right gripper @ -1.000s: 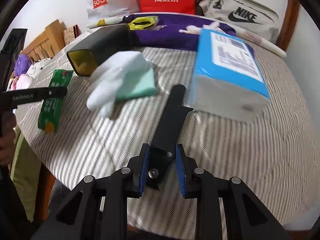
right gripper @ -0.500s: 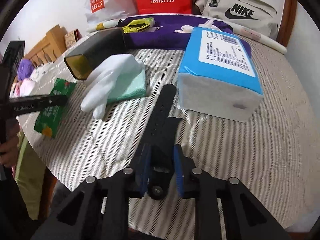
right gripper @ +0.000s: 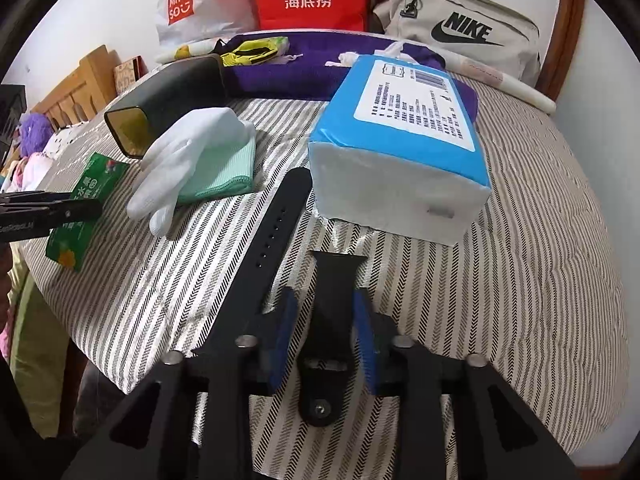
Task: Organize soft objects
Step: 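Grasp the black strap with the right tool while the left tool holds the green packet, then lift the black strap with the right tool while the left tool holds the green packet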
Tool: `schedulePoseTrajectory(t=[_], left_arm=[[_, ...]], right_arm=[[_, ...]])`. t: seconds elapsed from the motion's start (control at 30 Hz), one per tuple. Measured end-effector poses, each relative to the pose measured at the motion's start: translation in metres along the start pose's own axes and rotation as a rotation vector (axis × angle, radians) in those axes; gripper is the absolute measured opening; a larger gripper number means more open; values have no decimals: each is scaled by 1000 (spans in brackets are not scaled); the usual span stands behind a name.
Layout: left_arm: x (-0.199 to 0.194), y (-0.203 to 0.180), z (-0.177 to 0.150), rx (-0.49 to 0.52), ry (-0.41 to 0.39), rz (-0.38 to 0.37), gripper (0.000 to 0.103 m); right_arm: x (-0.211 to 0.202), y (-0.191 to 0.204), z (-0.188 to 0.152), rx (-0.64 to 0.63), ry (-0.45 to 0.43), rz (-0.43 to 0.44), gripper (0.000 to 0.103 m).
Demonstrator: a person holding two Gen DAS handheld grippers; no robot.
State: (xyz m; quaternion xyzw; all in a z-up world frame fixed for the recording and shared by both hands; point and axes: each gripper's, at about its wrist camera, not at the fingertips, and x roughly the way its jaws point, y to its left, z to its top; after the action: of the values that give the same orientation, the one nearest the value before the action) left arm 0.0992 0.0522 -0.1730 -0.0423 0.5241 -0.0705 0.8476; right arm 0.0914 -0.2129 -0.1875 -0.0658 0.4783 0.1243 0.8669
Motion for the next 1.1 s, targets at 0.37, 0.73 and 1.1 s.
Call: schedulePoseTrajectory(t=[0.37, 0.73, 1.1], left_arm=[[9, -23, -2, 61, -41, 150, 59], [0, -8, 2, 25, -31, 39, 23], [-32, -6, 4, -12, -62, -33, 23]], right_arm=[[-2, -4, -6, 7, -49, 16, 22], [-9, -10, -6, 38, -41, 51, 21], [-34, -15, 3, 46, -69, 58, 21]])
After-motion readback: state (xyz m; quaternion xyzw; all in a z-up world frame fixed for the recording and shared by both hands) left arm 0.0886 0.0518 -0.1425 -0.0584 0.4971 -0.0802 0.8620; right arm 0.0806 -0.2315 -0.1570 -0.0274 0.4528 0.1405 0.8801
